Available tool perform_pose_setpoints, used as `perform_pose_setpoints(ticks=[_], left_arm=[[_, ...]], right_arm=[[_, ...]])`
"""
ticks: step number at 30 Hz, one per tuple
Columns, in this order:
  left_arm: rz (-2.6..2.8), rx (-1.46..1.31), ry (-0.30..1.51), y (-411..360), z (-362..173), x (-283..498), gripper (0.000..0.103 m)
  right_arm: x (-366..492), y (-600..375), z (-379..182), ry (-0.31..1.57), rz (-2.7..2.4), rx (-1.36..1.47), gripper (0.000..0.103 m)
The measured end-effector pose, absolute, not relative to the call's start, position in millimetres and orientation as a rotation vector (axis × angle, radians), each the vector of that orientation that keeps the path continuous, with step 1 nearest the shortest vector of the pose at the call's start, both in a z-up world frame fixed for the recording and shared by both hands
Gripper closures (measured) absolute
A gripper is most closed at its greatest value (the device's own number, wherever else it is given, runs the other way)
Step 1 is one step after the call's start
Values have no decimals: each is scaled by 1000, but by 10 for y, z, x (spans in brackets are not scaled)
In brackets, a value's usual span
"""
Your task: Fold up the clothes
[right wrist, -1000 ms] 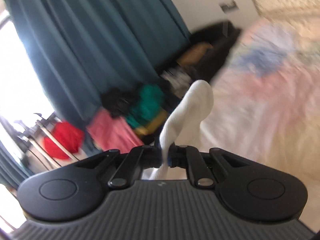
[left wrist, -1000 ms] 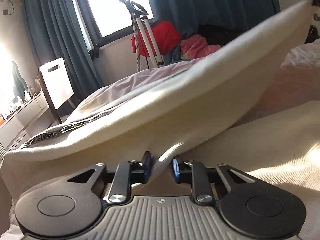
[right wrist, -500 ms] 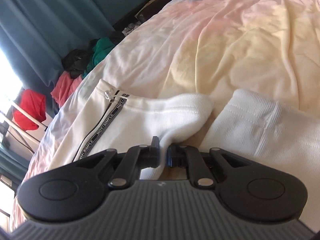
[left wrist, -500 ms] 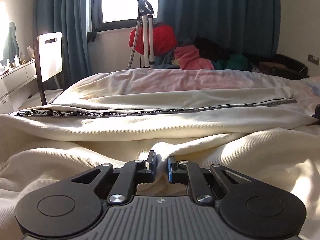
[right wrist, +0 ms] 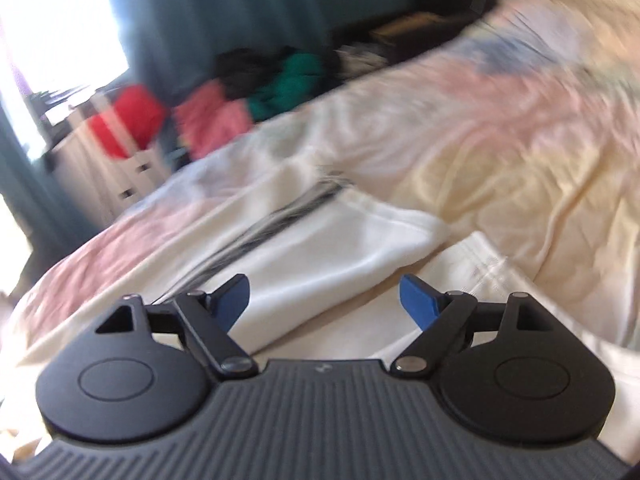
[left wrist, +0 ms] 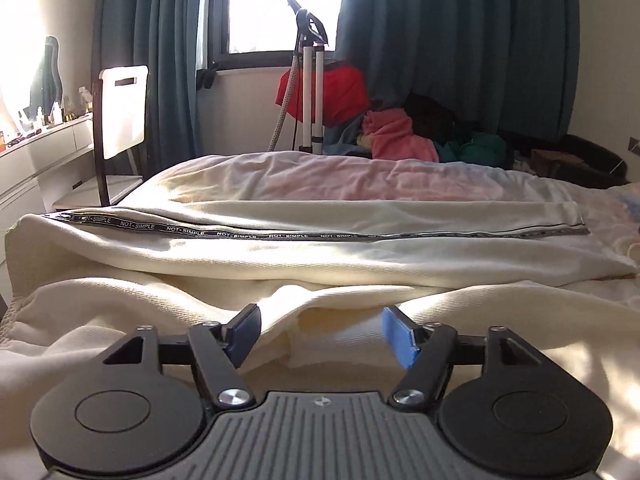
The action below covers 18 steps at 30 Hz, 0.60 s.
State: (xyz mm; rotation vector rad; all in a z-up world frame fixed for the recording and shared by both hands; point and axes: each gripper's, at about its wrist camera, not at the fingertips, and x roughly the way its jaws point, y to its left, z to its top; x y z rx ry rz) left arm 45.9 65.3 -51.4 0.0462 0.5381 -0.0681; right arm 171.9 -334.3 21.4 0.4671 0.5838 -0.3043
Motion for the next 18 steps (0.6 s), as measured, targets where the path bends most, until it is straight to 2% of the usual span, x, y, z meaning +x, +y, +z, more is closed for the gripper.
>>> perform_pose_setpoints(ticks=[6,8,18], left_arm=[[-65,50,493,496,-198,58,14],[-78,41,465,460,-76,-104,8],[-100,-18,404,281,113,-779,4]], right_arm=[[1101,-2638,699,510,-76,335,19],[898,-2447,793,484,-38,296,19],[166,-2115,861,324,11,162,19]])
